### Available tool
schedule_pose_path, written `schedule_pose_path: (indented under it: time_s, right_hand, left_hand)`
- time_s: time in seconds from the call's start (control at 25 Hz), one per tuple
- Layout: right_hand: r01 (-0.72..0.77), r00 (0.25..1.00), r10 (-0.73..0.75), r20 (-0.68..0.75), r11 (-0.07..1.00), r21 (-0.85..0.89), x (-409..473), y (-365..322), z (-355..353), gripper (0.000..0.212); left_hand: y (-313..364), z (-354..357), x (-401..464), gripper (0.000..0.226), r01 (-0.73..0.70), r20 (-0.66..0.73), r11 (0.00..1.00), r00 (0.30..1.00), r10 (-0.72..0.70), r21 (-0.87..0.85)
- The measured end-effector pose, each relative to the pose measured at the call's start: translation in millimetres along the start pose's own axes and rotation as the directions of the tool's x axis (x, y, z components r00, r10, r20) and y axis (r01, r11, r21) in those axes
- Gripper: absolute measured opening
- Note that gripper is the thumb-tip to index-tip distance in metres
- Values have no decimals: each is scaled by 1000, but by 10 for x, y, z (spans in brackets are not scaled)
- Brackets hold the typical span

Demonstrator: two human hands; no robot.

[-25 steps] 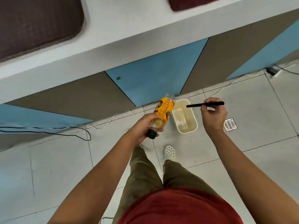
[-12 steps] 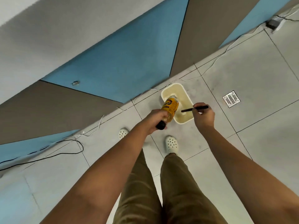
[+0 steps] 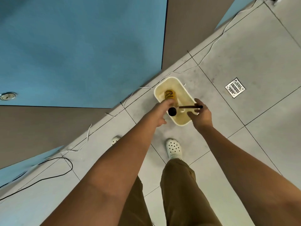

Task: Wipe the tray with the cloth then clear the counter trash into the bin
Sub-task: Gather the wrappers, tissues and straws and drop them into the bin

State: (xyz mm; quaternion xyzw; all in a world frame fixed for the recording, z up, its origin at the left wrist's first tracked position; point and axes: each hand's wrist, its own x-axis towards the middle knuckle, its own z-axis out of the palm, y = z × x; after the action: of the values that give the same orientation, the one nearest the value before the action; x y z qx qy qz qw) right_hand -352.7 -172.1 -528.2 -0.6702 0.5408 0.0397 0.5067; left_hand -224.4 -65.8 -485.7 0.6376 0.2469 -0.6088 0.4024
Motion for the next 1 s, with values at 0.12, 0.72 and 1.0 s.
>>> schedule_pose_path:
  time_s: [0.12,0.72,1.0]
  right_hand:
    - [-156,987,161,26,978,-136,-120,180,-96,55]
    - [400,907,-399,133,916,23,-1957,-2069,-452,32]
    - [776,593,-792,146,610,159,-2694,-3695,-319,28]
  left_hand:
    - [-126,-112,-85,56,23,-11,998,1000,-22,54]
    - [257,-537,-2767,10,-428,-142,904,894,424,4]
    - [570,-1302,-4221,13,-734,-223,670,675,704,-106]
